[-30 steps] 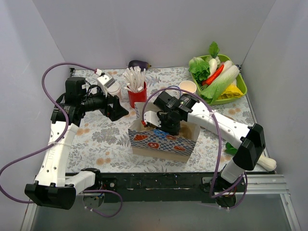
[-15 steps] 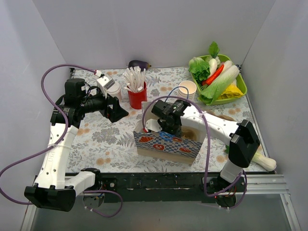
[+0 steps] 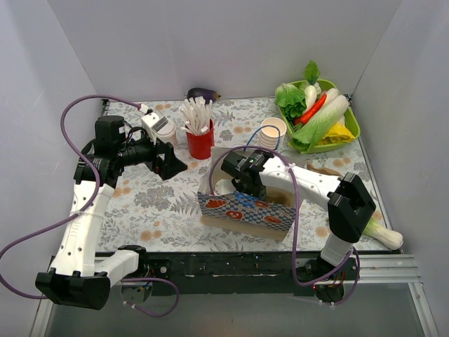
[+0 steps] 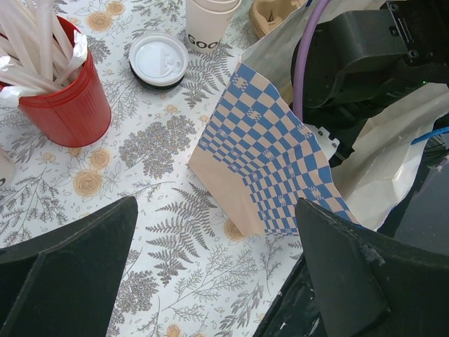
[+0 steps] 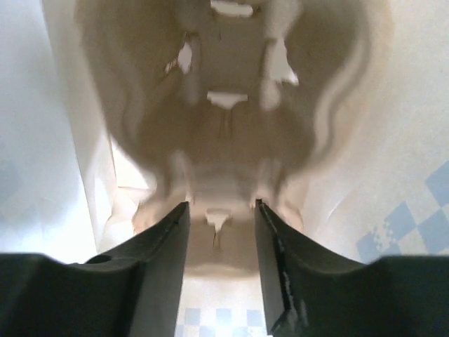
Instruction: Pack the takeout coffee
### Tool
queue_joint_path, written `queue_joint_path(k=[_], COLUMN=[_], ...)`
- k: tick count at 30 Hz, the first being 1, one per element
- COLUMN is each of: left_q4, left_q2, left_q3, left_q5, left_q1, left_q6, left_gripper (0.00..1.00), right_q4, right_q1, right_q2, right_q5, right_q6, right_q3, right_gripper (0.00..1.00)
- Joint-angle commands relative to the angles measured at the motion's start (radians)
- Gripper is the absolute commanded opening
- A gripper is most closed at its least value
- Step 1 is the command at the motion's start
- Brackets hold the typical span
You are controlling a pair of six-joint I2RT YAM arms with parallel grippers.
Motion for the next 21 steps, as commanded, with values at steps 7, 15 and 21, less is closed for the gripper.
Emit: queue_joint_path(k=[7,15,21], left_q4=[0.031,0.181,0.323], left_q2=[0.0,0.086,0.205], left_q3=[0.014,0.083,0.171], left_q5=[0.079,0.185,0.266], left_q1=[0.005,0.005,0.004], left_q6=[0.015,-0.077,-0.163], left_gripper=[0.97,0.97,0.96], right_q4=[-0.155,-0.192,0.084], right_q1=[0.006,0.006,0.006], right_q2=[-0.001,-0.075,-0.282], right_q5=[-0.03,0.001,0.05], right_q6=[0.035,0.042,-0.057], right_q3=[0.262,0.358,0.221], right_gripper=[0.94,0.97,0.98])
